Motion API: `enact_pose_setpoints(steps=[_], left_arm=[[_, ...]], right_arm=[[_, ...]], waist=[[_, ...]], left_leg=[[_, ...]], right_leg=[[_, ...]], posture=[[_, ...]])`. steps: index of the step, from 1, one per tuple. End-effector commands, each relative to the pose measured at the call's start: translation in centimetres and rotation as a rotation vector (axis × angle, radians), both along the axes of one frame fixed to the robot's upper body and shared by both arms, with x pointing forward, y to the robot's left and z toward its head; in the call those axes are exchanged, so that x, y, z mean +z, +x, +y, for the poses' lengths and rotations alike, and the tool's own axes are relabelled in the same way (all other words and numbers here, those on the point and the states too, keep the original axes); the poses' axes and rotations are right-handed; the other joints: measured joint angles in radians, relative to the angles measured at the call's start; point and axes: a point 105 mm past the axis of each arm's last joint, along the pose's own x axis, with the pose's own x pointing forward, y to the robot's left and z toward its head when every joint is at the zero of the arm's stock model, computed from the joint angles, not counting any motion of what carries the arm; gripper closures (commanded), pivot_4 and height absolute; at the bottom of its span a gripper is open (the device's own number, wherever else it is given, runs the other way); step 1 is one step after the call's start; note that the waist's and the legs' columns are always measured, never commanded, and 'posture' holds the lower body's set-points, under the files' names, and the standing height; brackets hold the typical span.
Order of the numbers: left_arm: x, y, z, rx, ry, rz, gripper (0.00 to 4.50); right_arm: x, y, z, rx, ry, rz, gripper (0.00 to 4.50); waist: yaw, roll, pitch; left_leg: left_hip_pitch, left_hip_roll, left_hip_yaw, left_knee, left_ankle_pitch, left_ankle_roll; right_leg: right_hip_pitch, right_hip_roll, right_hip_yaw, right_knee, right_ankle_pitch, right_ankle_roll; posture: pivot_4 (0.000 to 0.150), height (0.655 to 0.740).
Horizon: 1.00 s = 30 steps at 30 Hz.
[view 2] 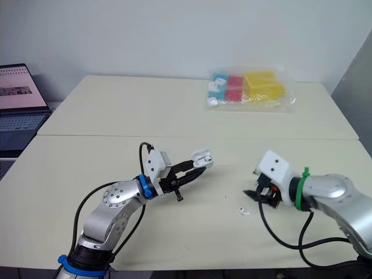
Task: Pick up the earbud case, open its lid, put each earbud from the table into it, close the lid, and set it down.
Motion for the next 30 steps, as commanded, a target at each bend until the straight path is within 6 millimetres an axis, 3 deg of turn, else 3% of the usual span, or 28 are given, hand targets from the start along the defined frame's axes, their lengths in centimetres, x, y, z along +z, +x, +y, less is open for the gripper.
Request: enact_pose_setpoints(steps=[1, 14, 20, 23, 29, 30], left_arm=[[1.4, -0.8, -0.3, -0.027, -0.011, -0.065, 3.71], [1.2, -1.2, -0.2, -0.037, 0.011, -0.061, 3.71], [1.1, -1.4, -0.1, -0.036, 0.017, -0.056, 3.71], [1.0, -1.5, -0.1, -0.041, 0.021, -0.054, 3.71], [0.9, -1.6, -0.1, -0.043, 0.024, -0.051, 3.71], [0.9, -1.6, -0.1, -0.043, 0.024, -0.051, 3.71]], right_arm=[[-0.7, -1.2, 1.1, 0.09, -0.041, 0.022, 1.22], [-5.2, -0.9, 0.8, 0.168, -0.14, 0.108, 1.22], [-5.6, -0.6, 0.6, 0.181, -0.151, 0.104, 1.22], [-6.0, -0.8, 0.5, 0.178, -0.158, 0.124, 1.84], [-6.2, -1.1, -0.5, 0.186, -0.186, 0.156, 3.94], [-6.2, -1.1, -0.6, 0.187, -0.189, 0.158, 4.12]], waist=[[0.0, 0.0, 0.0], [0.0, 0.0, 0.0], [0.0, 0.0, 0.0], [0.0, 0.0, 0.0], [0.0, 0.0, 0.0], [0.001, 0.0, 0.0]], left_leg=[[0.0, 0.0, 0.0, 0.0, 0.0, 0.0], [-0.008, 0.0, 0.0, 0.0, 0.0, 0.0], [-0.008, 0.0, 0.0, 0.001, 0.0, 0.0], [-0.007, 0.0, 0.0, 0.001, 0.0, 0.0], [-0.007, 0.0, 0.0, 0.001, 0.0, 0.0], [-0.007, 0.0, 0.0, 0.001, 0.0, 0.0]], right_leg=[[0.0, 0.0, 0.0, 0.0, 0.0, 0.0], [-0.003, 0.0, 0.0, -0.008, 0.002, 0.006], [-0.003, 0.0, 0.0, -0.009, 0.003, 0.007], [-0.003, 0.0, 0.0, -0.008, 0.003, 0.007], [-0.002, 0.0, 0.0, -0.008, 0.003, 0.007], [-0.002, 0.0, 0.0, -0.008, 0.003, 0.007]], posture=[[0.15, 0.7378], [0.15, 0.7378], [0.15, 0.7378], [0.15, 0.7378], [0.15, 0.7378], [0.15, 0.7378]])
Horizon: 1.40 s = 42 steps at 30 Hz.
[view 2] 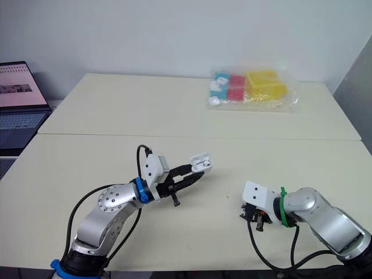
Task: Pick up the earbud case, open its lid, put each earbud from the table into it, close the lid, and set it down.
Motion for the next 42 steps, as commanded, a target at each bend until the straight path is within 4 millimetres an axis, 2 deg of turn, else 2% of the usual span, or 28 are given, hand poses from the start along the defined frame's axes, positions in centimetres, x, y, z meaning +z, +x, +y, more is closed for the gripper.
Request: enact_pose_setpoints(steps=[1, 4, 10, 13, 16, 20, 25, 33, 42], left_arm=[[1.1, -0.7, -0.6, -0.037, -0.01, -0.046, 3.71], [1.1, -0.8, -0.7, -0.04, -0.009, -0.045, 3.71], [1.0, -0.8, -0.8, -0.044, -0.008, -0.047, 3.71], [1.0, -0.8, -0.8, -0.045, -0.009, -0.047, 3.71], [1.0, -0.8, -0.8, -0.044, -0.007, -0.046, 3.71], [0.9, -0.9, -0.7, -0.041, -0.004, -0.045, 3.71], [0.9, -0.9, -0.7, -0.039, -0.002, -0.045, 3.71], [0.8, -1.1, -0.7, -0.042, 0.003, -0.038, 3.71], [0.6, -1.3, -0.9, -0.046, 0.001, -0.027, 3.71]], right_arm=[[-0.1, 0.1, -1.0, -0.014, -0.041, 0.008, 4.12], [0.6, 0.2, -1.9, 0.017, -0.062, 0.006, 4.12], [1.5, 0.1, -7.2, 0.124, -0.27, 0.047, 4.12], [1.5, 0.1, -8.6, 0.154, -0.322, 0.056, 4.12], [1.7, 0.0, -11.1, 0.164, -0.406, 0.09, 4.12], [1.4, 0.2, -12.2, 0.168, -0.435, 0.103, 4.12], [1.2, 0.3, -11.9, 0.15, -0.413, 0.112, 4.12], [1.8, 1.0, -11.5, 0.128, -0.407, 0.051, 1.28], [5.4, -0.1, -9.9, 0.085, -0.329, 0.036, 1.25]], waist=[[0.0, 0.0, 0.0], [0.001, 0.0, 0.0], [0.003, 0.0, 0.0], [0.002, 0.0, 0.0], [0.001, 0.003, 0.0], [0.001, 0.003, 0.0], [0.001, 0.003, 0.0], [-0.002, 0.002, 0.0], [0.001, 0.004, 0.0]], left_leg=[[0.0, 0.0, 0.0, 0.0, 0.0, 0.0], [0.0, 0.0, 0.0, 0.0, 0.0, 0.0], [0.0, -0.001, 0.001, 0.001, 0.0, 0.0], [0.0, 0.0, 0.001, 0.0, 0.0, 0.0], [0.001, 0.0, 0.001, 0.0, 0.0, 0.0], [0.001, 0.0, 0.002, 0.001, 0.0, 0.0], [0.004, 0.0, 0.002, 0.001, 0.0, 0.0], [0.01, 0.0, 0.003, 0.001, 0.0, 0.0], [0.009, 0.0, 0.002, 0.0, 0.0, 0.0]], right_leg=[[0.0, 0.0, 0.0, 0.0, 0.0, 0.0], [0.0, -0.001, 0.0, 0.0, 0.0, 0.0], [0.0, -0.003, 0.0, -0.001, 0.0, 0.001], [0.0, -0.003, 0.0, -0.001, 0.0, 0.001], [0.0, -0.001, 0.0, 0.0, 0.0, 0.0], [0.001, -0.001, 0.001, 0.0, 0.001, 0.0], [0.003, -0.001, 0.001, 0.0, 0.001, 0.0], [0.008, -0.001, 0.002, 0.0, 0.002, 0.0], [0.007, -0.001, 0.001, 0.0, 0.002, 0.0]], posture=[[0.15, 0.7378], [0.15, 0.7378], [0.15, 0.7378], [0.15, 0.7378], [0.15, 0.7378], [0.15, 0.7378], [0.15, 0.7378], [0.15, 0.7378], [0.15, 0.7378]])
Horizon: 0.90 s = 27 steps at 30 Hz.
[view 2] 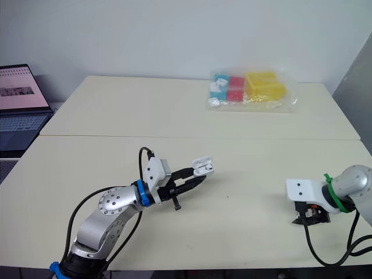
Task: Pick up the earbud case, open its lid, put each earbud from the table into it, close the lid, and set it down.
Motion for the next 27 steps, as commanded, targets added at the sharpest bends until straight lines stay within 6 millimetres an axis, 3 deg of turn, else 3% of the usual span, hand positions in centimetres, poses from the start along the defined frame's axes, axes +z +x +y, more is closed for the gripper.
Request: enact_pose_setpoints(steps=[1, 10, 27], left_arm=[[0.7, -0.7, -0.5, -0.025, -0.009, -0.03, 3.71], [0.3, -1.2, -0.8, -0.037, -0.011, -0.017, 3.71], [0.1, -1.5, -0.8, -0.032, -0.006, -0.004, 3.71]], right_arm=[[1.2, -0.3, -0.2, -0.05, -0.043, -0.02, 1.25], [-0.7, -1.1, -1.3, -0.104, -0.193, 0.008, 1.25], [-2.3, -0.4, -1.3, -0.168, -0.139, 0.039, 1.25]], waist=[[0.001, 0.0, 0.0], [0.0, 0.0, 0.0], [-0.001, 0.0, 0.0]], left_leg=[[0.0, 0.0, 0.0, 0.0, 0.0, 0.0], [0.0, 0.0, 0.001, 0.0, 0.0, 0.0], [0.0, -0.001, 0.001, 0.0, 0.0, 0.0]], right_leg=[[0.0, 0.0, 0.0, 0.0, 0.0, 0.0], [0.0, -0.003, 0.0, 0.0, 0.0, 0.0], [0.0, -0.001, 0.0, 0.0, 0.0, 0.0]], posture=[[0.15, 0.7378], [0.15, 0.7378], [0.15, 0.7378]])
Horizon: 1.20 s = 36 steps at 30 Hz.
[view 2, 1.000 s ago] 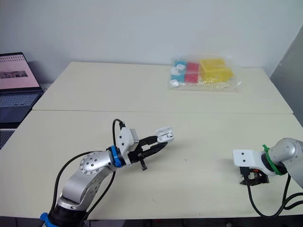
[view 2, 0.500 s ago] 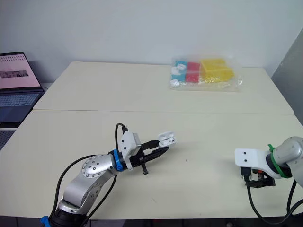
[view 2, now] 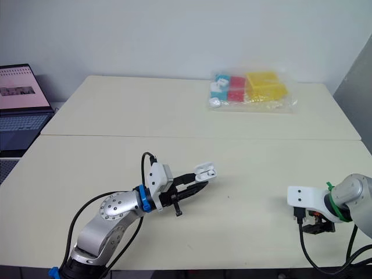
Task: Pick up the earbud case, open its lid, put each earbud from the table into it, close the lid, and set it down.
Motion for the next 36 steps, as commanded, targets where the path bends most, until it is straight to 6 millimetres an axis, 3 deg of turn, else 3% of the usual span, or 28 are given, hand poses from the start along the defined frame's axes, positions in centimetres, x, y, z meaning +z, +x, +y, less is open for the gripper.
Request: enact_pose_setpoints(steps=[1, 7, 8, 10, 16, 17, 24, 31, 36], left_arm=[[0.9, -0.5, -0.4, -0.017, -0.009, -0.037, 3.71], [0.8, -0.6, -0.4, -0.018, -0.007, -0.037, 3.71], [0.8, -0.6, -0.4, -0.019, -0.007, -0.037, 3.71], [0.8, -0.6, -0.3, -0.018, -0.005, -0.036, 3.71], [0.8, -0.5, -0.2, -0.018, -0.002, -0.036, 3.71], [0.8, -0.5, -0.2, -0.017, -0.002, -0.036, 3.71], [1.0, -0.4, -0.2, -0.017, -0.005, -0.044, 3.71], [1.5, 0.3, -0.4, -0.002, -0.032, -0.059, 3.71], [3.1, 1.0, -1.7, 0.001, -0.118, -0.096, 3.71]], right_arm=[[0.4, 0.5, 0.5, 0.006, 0.017, -0.031, 1.25], [0.0, 0.4, 0.4, 0.007, 0.013, -0.02, 1.25], [-0.1, 0.4, 0.3, 0.007, 0.009, -0.017, 1.42], [-0.2, 0.3, 0.3, 0.006, 0.005, -0.005, 1.82], [-0.3, 0.3, 0.3, 0.007, 0.002, -0.002, 3.97], [-0.3, 0.3, 0.3, 0.008, 0.001, -0.004, 4.12], [0.9, 0.8, 1.1, 0.037, 0.037, -0.041, 4.11], [4.3, 0.9, 4.5, 0.107, 0.236, -0.132, 4.11], [8.4, 0.1, 10.7, 0.118, 0.679, -0.248, 4.11]], waist=[[0.0, 0.0, 0.0], [0.0, 0.0, 0.0], [0.0, 0.0, 0.0], [0.0, 0.0, 0.0], [0.001, 0.0, 0.0], [0.001, 0.0, 0.0], [0.0, 0.0, 0.0], [0.001, 0.0, 0.0], [0.001, -0.001, 0.0]], left_leg=[[0.0, 0.0, 0.0, 0.0, 0.0, 0.0], [0.0, 0.0, 0.0, 0.0, 0.0, 0.0], [0.0, 0.0, 0.0, 0.0, 0.0, 0.0], [0.0, 0.0, 0.0, 0.0, 0.0, 0.0], [0.0, 0.0, -0.001, 0.0, 0.0, 0.0], [0.0, 0.0, -0.001, 0.0, 0.0, 0.0], [0.0, 0.0, 0.0, 0.0, 0.0, 0.0], [0.0, 0.0, -0.001, 0.0, 0.0, 0.0], [-0.001, 0.0, -0.001, 0.001, 0.0, 0.0]], right_leg=[[0.0, 0.0, 0.0, 0.0, 0.0, 0.0], [0.0, 0.0, 0.0, 0.0, 0.0, 0.0], [0.0, 0.0, 0.0, 0.0, 0.0, 0.0], [0.0, 0.0, 0.0, 0.0, 0.0, 0.0], [0.0, 0.0, 0.0, 0.0, 0.0, 0.0], [0.0, 0.0, 0.0, 0.0, 0.0, 0.0], [0.0, 0.001, 0.0, 0.0, 0.0, 0.0], [0.0, 0.001, -0.001, 0.0, 0.0, 0.0], [0.0, 0.002, -0.001, 0.0, 0.0, 0.0]], posture=[[0.15, 0.7378], [0.15, 0.7378], [0.15, 0.7378], [0.15, 0.7378], [0.15, 0.7378], [0.15, 0.7378], [0.15, 0.7378], [0.15, 0.7378], [0.15, 0.7378]])
